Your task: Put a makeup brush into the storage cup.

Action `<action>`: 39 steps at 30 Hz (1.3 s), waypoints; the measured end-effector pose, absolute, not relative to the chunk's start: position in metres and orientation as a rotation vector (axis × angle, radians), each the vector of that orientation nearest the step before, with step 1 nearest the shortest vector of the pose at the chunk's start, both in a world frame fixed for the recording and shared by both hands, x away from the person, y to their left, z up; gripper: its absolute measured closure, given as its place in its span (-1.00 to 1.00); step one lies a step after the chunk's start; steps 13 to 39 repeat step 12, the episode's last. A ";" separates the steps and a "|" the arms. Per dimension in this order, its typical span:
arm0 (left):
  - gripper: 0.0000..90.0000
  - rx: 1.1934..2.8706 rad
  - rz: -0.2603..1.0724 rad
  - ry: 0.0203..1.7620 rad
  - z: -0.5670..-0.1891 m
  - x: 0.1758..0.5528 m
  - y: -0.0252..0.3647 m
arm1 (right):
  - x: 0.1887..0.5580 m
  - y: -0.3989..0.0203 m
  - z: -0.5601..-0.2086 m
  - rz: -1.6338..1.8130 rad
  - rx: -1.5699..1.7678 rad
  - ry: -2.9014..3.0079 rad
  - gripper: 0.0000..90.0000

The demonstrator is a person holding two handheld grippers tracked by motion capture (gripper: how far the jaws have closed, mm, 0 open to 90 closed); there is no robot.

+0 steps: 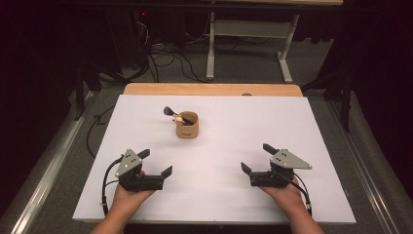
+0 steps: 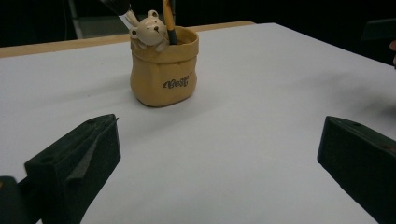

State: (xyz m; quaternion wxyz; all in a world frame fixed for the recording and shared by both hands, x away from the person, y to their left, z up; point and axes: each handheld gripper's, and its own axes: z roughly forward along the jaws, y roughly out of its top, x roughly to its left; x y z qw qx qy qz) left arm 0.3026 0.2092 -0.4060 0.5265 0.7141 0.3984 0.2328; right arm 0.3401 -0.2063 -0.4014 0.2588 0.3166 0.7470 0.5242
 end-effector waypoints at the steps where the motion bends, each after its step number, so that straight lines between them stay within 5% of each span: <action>1: -1.00 1.709 0.565 0.951 -0.406 0.303 0.209 | 0.339 -0.207 -0.400 1.429 0.864 2.019 -0.95; 39: -1.00 1.694 0.593 0.970 -0.407 0.305 0.208 | 0.339 -0.216 -0.397 1.457 0.896 1.977 -0.95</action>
